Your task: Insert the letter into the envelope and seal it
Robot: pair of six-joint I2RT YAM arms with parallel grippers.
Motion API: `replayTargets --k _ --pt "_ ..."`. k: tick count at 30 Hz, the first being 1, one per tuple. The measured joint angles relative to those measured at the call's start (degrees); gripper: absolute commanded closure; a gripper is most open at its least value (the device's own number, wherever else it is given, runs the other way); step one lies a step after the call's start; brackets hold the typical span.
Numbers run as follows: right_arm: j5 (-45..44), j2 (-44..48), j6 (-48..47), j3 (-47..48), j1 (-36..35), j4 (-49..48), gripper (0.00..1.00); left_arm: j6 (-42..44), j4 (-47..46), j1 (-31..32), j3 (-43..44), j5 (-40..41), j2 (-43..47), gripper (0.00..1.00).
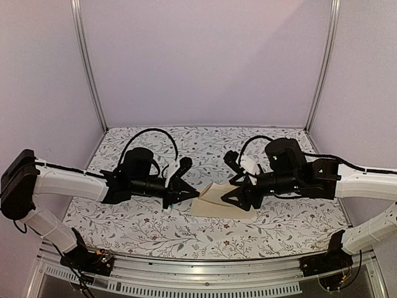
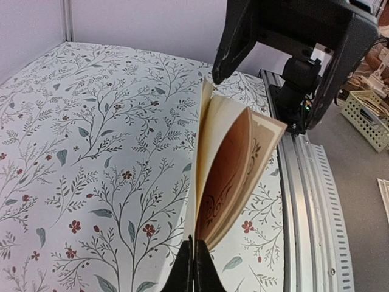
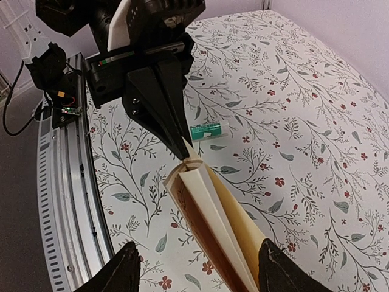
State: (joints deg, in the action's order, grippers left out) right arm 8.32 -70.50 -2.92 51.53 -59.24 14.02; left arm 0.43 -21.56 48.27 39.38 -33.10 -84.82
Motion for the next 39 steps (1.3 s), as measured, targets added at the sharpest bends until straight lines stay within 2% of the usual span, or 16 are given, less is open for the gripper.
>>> replayTargets --k 7,13,18,25,31,39 --pt "-0.1 -3.3 -1.2 0.5 0.0 -0.3 0.25 0.0 0.0 -0.2 0.0 -1.0 0.0 1.00" --pt "-1.0 -5.7 -2.2 1.5 0.0 -0.4 0.49 0.0 0.0 -0.2 0.0 -1.2 0.0 1.00" --pt "-1.3 -5.9 -2.8 1.6 0.0 -0.4 0.65 0.0 0.0 -0.2 0.0 -1.4 0.0 1.00" --pt "-1.6 -7.8 -3.5 2.4 0.0 -0.4 0.78 0.0 0.1 -0.2 0.0 -1.9 0.0 1.00" --pt "-1.0 -9.5 -3.8 3.0 0.0 -0.4 0.86 0.0 0.3 -0.2 0.0 -2.1 0.0 1.00" --pt "-0.5 -12.5 -4.0 5.1 0.0 -0.2 0.91 0.0 0.5 -0.2 0.0 -2.1 0.0 1.00"
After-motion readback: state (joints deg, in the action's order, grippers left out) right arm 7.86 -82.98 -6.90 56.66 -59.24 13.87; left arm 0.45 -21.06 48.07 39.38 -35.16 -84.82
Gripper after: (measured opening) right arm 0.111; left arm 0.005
